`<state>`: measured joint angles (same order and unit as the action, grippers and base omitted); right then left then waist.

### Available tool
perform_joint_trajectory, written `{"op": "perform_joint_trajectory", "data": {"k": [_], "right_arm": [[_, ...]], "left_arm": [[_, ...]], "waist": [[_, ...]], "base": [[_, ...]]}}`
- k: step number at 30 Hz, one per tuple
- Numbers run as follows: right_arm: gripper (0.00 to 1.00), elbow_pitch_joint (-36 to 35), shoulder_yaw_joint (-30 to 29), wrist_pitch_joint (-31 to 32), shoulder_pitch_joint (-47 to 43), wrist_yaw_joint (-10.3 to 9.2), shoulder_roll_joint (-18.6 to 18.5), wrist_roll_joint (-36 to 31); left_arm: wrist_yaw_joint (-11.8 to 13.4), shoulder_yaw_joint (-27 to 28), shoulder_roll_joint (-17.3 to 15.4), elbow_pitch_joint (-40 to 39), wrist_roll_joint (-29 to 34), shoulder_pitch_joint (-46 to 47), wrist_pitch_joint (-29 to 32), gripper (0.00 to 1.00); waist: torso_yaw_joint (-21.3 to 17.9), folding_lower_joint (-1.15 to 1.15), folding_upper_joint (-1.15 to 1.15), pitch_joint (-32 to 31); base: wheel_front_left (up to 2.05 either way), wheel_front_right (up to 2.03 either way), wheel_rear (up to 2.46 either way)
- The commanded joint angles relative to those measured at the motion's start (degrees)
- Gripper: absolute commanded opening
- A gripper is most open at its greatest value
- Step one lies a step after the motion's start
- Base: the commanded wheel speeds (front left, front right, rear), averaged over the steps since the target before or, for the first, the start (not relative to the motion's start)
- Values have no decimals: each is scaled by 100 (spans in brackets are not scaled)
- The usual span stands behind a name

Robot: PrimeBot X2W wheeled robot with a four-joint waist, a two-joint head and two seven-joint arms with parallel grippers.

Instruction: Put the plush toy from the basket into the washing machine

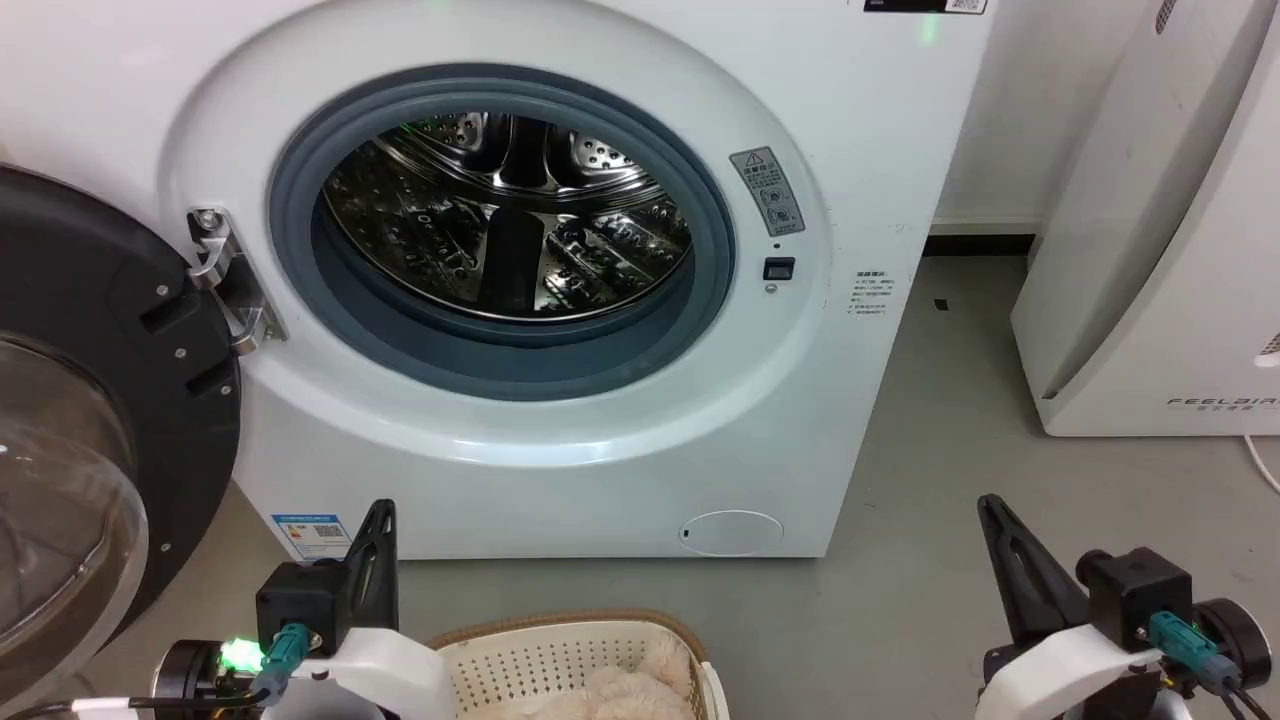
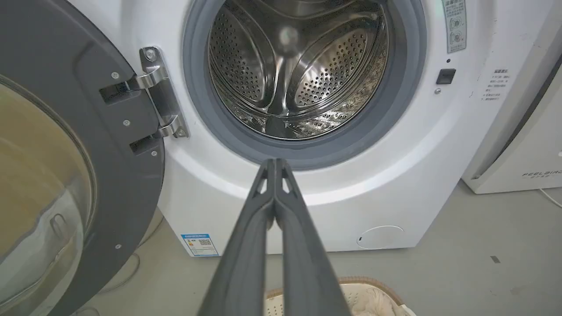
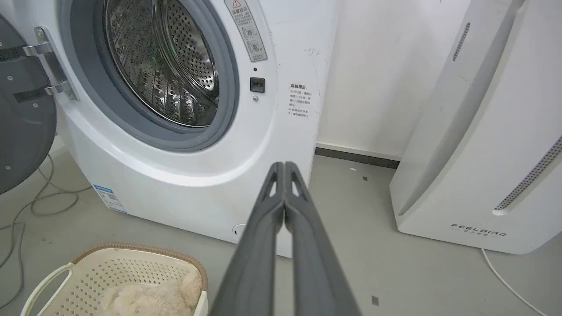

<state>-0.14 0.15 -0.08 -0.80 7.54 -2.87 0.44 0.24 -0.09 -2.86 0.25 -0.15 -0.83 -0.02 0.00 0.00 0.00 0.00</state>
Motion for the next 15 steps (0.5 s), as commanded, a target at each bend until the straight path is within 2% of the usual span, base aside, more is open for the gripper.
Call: {"op": "perform_joint_trajectory", "data": {"k": [1,15], "right_arm": [[0,14,-15,8,80,-5,0,-44],[0,14,-15,8,80,-5,0,-44]], "left_arm": [[-24,9,-1,-25,15,83,2,0],[-24,9,-1,-25,15,83,2,0]], "waist": [[0,0,0,0],[0,0,0,0]], "base": [[0,0,0],[0,0,0]]}}
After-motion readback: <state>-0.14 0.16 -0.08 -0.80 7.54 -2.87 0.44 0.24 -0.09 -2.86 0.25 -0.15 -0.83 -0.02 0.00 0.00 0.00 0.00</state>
